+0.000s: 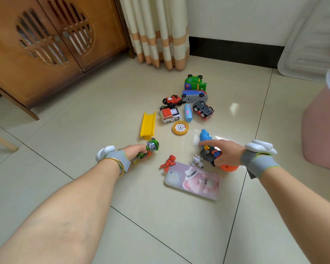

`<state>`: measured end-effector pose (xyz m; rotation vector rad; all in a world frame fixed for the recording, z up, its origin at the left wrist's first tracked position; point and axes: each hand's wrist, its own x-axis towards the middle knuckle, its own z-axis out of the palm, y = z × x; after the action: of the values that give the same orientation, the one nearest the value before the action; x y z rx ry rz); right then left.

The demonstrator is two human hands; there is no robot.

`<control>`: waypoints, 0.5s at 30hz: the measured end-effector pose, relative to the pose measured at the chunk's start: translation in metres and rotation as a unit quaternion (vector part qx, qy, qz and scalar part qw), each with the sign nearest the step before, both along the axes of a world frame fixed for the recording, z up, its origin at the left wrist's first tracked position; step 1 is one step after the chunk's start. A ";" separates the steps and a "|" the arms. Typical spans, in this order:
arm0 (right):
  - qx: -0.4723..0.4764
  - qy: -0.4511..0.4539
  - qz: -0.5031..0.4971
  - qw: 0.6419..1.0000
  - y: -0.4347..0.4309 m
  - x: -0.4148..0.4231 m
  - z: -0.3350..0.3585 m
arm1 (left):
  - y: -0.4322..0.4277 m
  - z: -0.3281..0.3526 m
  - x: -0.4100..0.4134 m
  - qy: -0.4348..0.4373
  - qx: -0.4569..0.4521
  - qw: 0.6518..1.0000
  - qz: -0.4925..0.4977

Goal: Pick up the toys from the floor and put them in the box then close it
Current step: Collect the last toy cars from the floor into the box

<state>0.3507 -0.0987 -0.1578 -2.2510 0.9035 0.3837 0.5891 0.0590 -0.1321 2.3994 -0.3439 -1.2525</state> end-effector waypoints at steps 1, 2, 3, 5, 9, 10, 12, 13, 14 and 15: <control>0.006 -0.001 0.002 1.000 0.000 -0.002 -0.001 | -0.001 -0.002 -0.003 0.006 0.009 1.000 0.000; 0.015 -0.006 0.000 1.000 0.001 -0.003 -0.002 | -0.002 -0.002 -0.007 0.027 0.007 1.000 0.014; 0.030 -0.013 -0.009 0.999 0.001 -0.005 -0.003 | -0.004 -0.003 -0.010 0.048 -0.001 0.999 0.025; 0.072 -0.040 -0.041 0.996 0.001 -0.009 -0.004 | -0.010 -0.002 -0.018 0.083 -0.013 0.996 0.026; 0.143 -0.111 -0.092 0.979 0.007 -0.010 -0.007 | -0.027 0.003 -0.041 0.163 -0.043 0.985 0.033; 0.155 -0.128 -0.105 0.974 0.010 -0.009 -0.008 | -0.031 0.004 -0.047 0.193 -0.050 0.979 0.035; 0.177 -0.157 -0.135 0.962 0.012 -0.005 -0.012 | -0.040 0.007 -0.061 0.211 -0.061 0.975 0.031; 0.188 -0.169 -0.151 0.956 0.014 -0.003 -0.013 | -0.043 0.007 -0.065 0.212 -0.064 0.975 0.026; 0.199 -0.183 -0.165 0.948 0.016 0.000 -0.014 | -0.046 0.007 -0.068 0.215 -0.069 0.974 0.023; 0.210 -0.198 -0.181 0.940 0.017 0.003 -0.015 | -0.050 0.009 -0.071 0.219 -0.072 0.973 0.025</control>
<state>0.3538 -0.0813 -0.1729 -1.6445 0.8939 -0.0476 0.5178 0.0089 -0.1232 1.9314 -0.2283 -1.6238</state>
